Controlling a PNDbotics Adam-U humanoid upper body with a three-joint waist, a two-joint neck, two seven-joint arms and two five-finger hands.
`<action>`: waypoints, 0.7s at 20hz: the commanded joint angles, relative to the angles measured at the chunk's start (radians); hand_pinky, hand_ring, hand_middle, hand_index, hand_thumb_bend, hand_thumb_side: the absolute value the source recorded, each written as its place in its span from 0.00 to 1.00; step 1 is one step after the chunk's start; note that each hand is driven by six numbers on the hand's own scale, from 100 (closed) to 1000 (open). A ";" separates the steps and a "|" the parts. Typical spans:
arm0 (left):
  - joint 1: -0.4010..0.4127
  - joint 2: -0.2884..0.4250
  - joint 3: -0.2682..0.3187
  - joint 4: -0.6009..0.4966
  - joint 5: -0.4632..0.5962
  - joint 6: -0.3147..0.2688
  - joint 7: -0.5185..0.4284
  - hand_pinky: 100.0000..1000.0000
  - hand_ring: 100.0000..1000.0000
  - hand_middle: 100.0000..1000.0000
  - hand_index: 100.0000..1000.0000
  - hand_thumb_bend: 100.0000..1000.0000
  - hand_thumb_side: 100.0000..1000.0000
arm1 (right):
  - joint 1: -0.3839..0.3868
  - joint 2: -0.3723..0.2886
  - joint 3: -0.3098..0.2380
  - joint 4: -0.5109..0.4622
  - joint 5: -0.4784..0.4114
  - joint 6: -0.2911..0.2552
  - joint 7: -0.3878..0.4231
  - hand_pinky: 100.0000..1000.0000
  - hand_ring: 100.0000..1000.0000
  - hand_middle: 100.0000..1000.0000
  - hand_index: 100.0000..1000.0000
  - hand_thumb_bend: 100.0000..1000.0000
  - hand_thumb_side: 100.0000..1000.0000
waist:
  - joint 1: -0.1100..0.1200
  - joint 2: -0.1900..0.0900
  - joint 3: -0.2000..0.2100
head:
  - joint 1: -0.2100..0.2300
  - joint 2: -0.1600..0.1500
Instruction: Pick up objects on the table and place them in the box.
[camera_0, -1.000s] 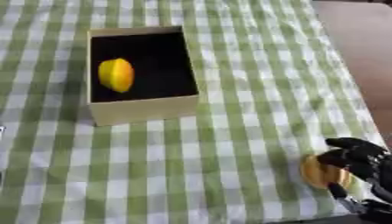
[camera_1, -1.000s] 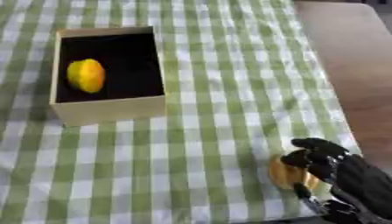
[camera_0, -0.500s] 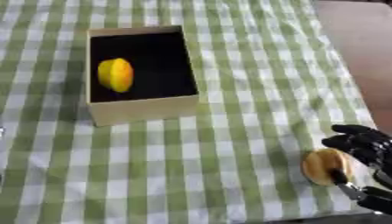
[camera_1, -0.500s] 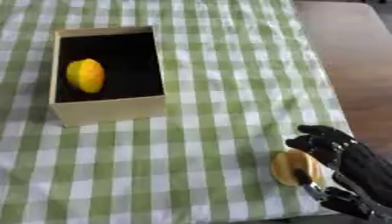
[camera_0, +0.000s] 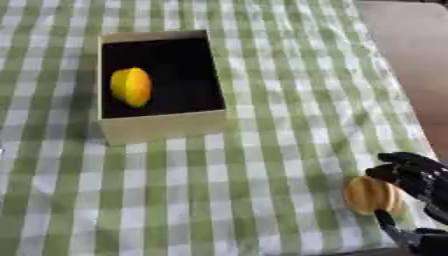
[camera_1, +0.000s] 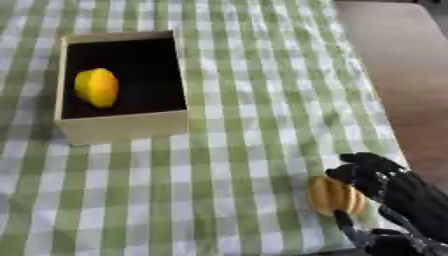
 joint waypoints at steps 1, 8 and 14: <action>-0.012 0.002 0.001 -0.016 0.006 -0.001 -0.004 0.71 0.70 0.67 0.80 0.01 0.61 | -0.001 -0.021 -0.012 -0.016 -0.014 0.001 0.036 0.89 0.91 0.74 0.92 0.00 0.53 | 0.001 -0.013 0.001 | -0.006 -0.011; -0.014 -0.003 -0.002 -0.016 0.009 0.002 -0.007 0.71 0.70 0.67 0.80 0.00 0.62 | -0.031 -0.037 -0.009 -0.016 -0.018 0.052 0.058 0.87 0.89 0.73 0.92 0.00 0.46 | 0.001 -0.011 0.007 | -0.011 -0.016; -0.015 -0.005 -0.002 -0.016 0.011 0.003 -0.009 0.71 0.70 0.67 0.79 0.00 0.62 | -0.043 -0.044 -0.004 -0.016 0.023 0.105 0.067 0.84 0.86 0.70 0.91 0.07 0.20 | 0.001 -0.007 0.008 | -0.014 -0.017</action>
